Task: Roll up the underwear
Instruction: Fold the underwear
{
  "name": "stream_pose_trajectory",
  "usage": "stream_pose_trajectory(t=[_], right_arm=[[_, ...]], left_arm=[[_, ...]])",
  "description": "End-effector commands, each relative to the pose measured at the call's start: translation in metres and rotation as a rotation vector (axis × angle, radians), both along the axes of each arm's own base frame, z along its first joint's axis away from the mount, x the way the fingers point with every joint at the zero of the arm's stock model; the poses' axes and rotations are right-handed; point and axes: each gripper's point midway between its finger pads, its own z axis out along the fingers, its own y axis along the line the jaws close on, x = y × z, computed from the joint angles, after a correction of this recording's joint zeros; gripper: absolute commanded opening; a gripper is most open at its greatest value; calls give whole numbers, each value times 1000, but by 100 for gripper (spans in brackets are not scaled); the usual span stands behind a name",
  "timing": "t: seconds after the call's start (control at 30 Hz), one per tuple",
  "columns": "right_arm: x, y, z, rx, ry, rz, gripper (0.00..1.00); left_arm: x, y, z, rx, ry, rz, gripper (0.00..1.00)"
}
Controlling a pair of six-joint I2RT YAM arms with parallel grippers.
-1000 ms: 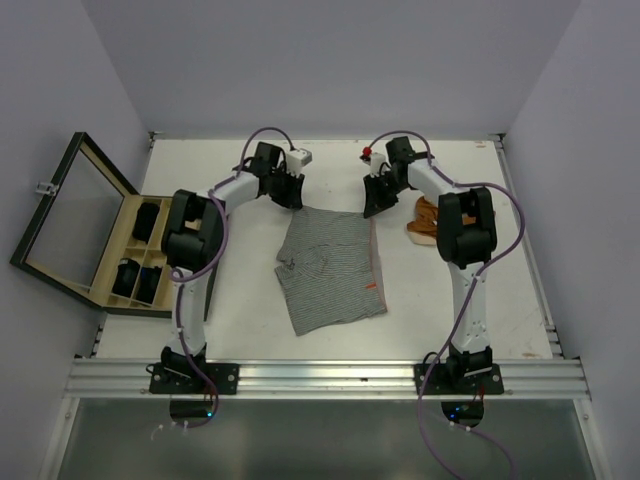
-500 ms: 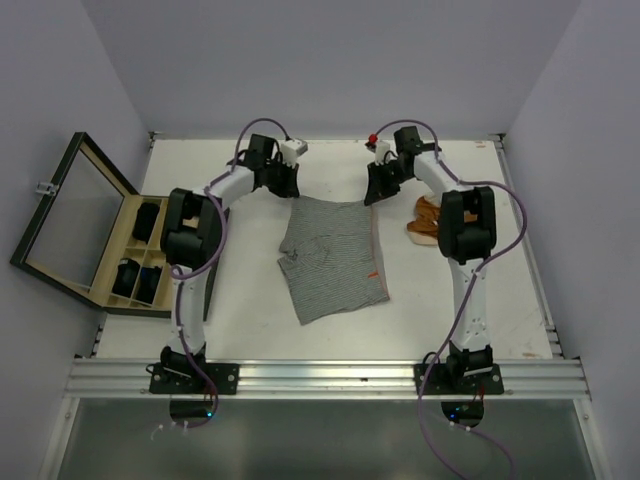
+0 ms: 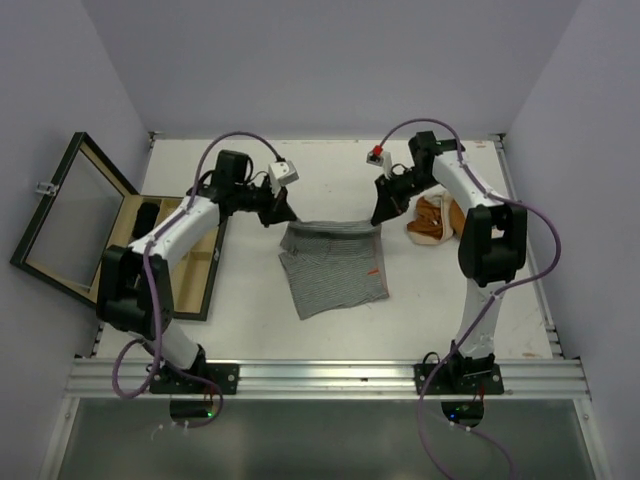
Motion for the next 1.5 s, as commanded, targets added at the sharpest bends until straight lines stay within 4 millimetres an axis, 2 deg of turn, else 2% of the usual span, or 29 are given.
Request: stream_pose_trajectory(t=[0.0,0.03,0.07,0.1,0.13,0.23,0.27,0.3,0.37,0.4,0.43,0.6,0.7,0.73,0.77,0.8,0.83,0.87,0.93,1.03,1.1,1.17,1.2,1.23,1.27,1.33,1.4,1.47], right_arm=[[-65,-2,23,70,2,181,0],[-75,-2,22,65,-1,212,0],[-93,-6,19,58,-11,251,1],[-102,-10,13,42,-8,271,1],[-123,-13,0,28,33,300,1],[-149,-17,-16,-23,-2,387,2],[-163,-19,-30,-38,16,410,2],[-171,-20,-32,-52,1,431,2],[-190,-20,-49,-110,-21,489,2],[-195,-20,-58,-135,-19,504,2],[-208,-23,-66,-173,-20,537,2],[-223,-21,-82,-207,-32,597,3],[-220,-20,-78,-208,-60,592,3],[-216,-18,-71,-201,-86,583,4],[-216,-15,-68,-189,-86,579,6],[-216,-14,-64,-179,-89,578,13],[-216,-12,-59,-168,-95,581,33],[-220,-13,-56,-167,-76,584,39],[-220,-12,-49,-168,-64,575,43],[-212,-10,-34,-170,-68,505,41],[-200,-6,-20,-140,-97,416,37],[-191,0,-16,-141,-64,289,26],[-190,2,-18,-144,-44,246,22],[-190,-3,-29,-198,17,155,13],[-175,0,-32,-210,-28,122,11],[-164,2,-44,-229,15,54,11],[-159,2,-57,-261,66,22,10],[-156,-1,-79,-329,171,17,8]], left_arm=[[-64,-16,3,-34,-26,-193,0],[-85,-14,-4,-11,-21,-227,0],[-103,-22,-10,10,-19,-273,0],[-113,-24,-15,26,-23,-296,0],[-131,-23,-26,52,-18,-329,0],[-163,-35,-47,109,-11,-409,0],[-176,-35,-62,142,11,-433,0],[-181,-35,-70,163,19,-448,0],[-196,-32,-90,216,49,-491,0],[-196,-32,-96,233,50,-489,0],[-197,-31,-102,248,58,-489,0],[-203,-21,-120,306,94,-517,0],[-204,-20,-116,294,52,-511,0],[-204,-20,-111,285,35,-500,0],[-204,-19,-110,285,29,-497,0],[-203,-18,-110,290,22,-493,0],[-203,-16,-112,301,21,-491,5],[-201,-12,-115,325,17,-482,14],[-202,-7,-116,353,2,-498,31],[-197,-8,-99,337,-64,-492,40],[-188,-15,-78,303,-130,-461,41],[-183,-19,-66,278,-162,-442,42],[-177,-24,-60,260,-183,-413,43],[-174,-26,-60,261,-192,-401,43],[-168,-27,-62,275,-201,-386,43],[-149,-33,-66,289,-210,-324,43],[-134,-42,-72,288,-182,-282,41],[-124,-45,-80,305,-147,-240,39]])
